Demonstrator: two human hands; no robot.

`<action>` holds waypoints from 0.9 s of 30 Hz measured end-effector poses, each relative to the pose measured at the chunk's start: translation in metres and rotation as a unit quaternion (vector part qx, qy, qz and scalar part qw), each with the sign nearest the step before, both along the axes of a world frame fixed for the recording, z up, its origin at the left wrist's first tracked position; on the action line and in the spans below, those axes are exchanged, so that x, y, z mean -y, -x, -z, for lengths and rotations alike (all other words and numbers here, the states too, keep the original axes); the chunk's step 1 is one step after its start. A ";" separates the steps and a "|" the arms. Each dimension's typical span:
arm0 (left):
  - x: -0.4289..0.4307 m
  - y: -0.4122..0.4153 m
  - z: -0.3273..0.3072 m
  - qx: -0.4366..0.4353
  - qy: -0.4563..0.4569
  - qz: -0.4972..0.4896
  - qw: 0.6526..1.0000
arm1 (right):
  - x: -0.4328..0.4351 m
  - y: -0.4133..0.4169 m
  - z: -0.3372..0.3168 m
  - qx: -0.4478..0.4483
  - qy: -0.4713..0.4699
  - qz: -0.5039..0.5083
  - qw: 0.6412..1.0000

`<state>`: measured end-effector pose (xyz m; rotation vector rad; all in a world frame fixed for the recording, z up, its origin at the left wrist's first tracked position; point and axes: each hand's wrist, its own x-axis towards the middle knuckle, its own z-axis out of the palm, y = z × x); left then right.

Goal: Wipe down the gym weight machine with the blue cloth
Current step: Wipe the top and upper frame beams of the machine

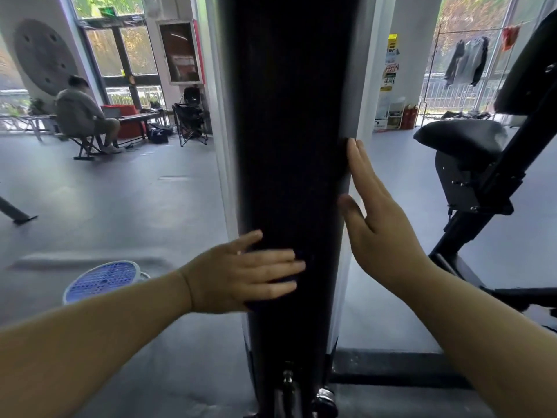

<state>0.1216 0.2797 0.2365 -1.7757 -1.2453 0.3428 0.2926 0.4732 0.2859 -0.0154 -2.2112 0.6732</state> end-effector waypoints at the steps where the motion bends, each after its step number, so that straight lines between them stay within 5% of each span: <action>1: -0.002 -0.004 0.006 -0.023 0.030 0.002 0.999 | -0.002 -0.002 0.001 0.001 -0.012 0.004 1.000; 4: -0.018 -0.015 -0.016 -0.067 -0.003 0.017 0.998 | -0.010 -0.004 0.003 0.001 -0.050 0.019 0.999; 8: -0.042 -0.021 -0.057 0.003 -0.142 0.005 0.990 | -0.023 -0.003 0.007 0.002 -0.087 0.021 0.996; 15: -0.016 -0.016 0.021 -0.058 0.085 -0.010 0.995 | -0.029 -0.008 0.021 0.039 -0.094 0.019 0.995; 23: -0.020 -0.020 -0.063 0.031 -0.147 -0.033 0.988 | -0.023 -0.009 0.021 0.032 -0.064 0.014 0.997; 27: -0.017 -0.023 -0.033 -0.019 0.008 -0.004 1.000 | -0.015 -0.018 0.016 0.006 0.012 0.025 1.000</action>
